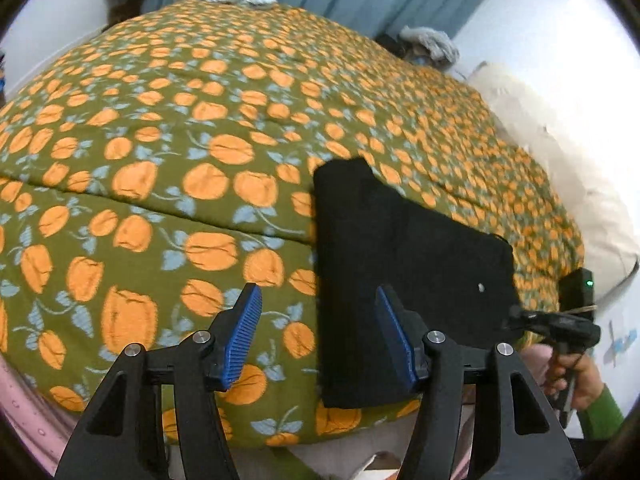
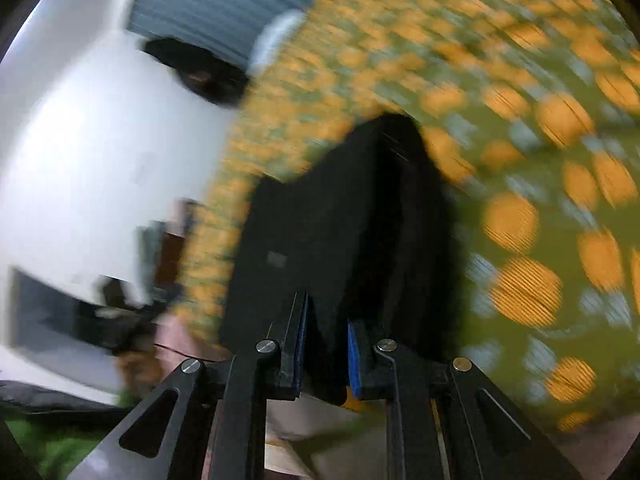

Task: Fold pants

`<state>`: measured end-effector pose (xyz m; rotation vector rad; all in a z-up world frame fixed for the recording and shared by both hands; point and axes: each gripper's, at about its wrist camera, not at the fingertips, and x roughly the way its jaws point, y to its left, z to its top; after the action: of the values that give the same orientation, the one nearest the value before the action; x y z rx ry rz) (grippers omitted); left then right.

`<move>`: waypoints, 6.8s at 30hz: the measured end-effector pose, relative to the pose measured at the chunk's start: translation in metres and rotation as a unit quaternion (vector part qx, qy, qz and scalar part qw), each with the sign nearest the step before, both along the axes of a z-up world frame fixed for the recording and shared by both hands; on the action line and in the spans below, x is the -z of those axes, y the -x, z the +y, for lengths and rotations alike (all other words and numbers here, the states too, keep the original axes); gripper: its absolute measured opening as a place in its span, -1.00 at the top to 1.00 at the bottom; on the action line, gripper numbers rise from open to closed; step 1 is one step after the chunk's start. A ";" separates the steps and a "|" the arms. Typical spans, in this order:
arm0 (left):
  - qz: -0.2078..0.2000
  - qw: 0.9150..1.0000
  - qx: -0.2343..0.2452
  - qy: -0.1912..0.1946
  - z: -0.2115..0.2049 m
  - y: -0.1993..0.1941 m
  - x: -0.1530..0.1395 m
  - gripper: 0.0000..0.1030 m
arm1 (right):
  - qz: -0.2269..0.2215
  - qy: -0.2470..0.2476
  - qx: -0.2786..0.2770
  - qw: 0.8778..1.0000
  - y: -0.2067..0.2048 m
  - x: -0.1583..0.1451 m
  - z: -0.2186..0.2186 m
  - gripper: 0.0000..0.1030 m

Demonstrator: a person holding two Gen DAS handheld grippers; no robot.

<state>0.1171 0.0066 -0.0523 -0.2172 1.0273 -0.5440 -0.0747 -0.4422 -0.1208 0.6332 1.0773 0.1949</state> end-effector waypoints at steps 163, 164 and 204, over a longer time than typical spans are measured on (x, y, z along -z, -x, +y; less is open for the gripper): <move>-0.089 0.963 0.006 -0.256 -0.033 0.076 -0.092 -0.92 | -0.072 0.330 -0.020 0.941 0.058 -0.149 0.180 -1.00; -0.089 0.963 0.005 -0.256 -0.032 0.076 -0.092 -0.92 | -0.072 0.329 -0.019 0.941 0.058 -0.149 0.180 -1.00; -0.087 0.963 -0.002 -0.255 -0.030 0.077 -0.093 -0.92 | -0.071 0.322 -0.020 0.944 0.057 -0.148 0.189 -1.00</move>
<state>0.0401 -0.0238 0.0406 0.2821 0.9624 -0.2736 -0.1314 -0.2529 0.0271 0.0073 0.9399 -0.0807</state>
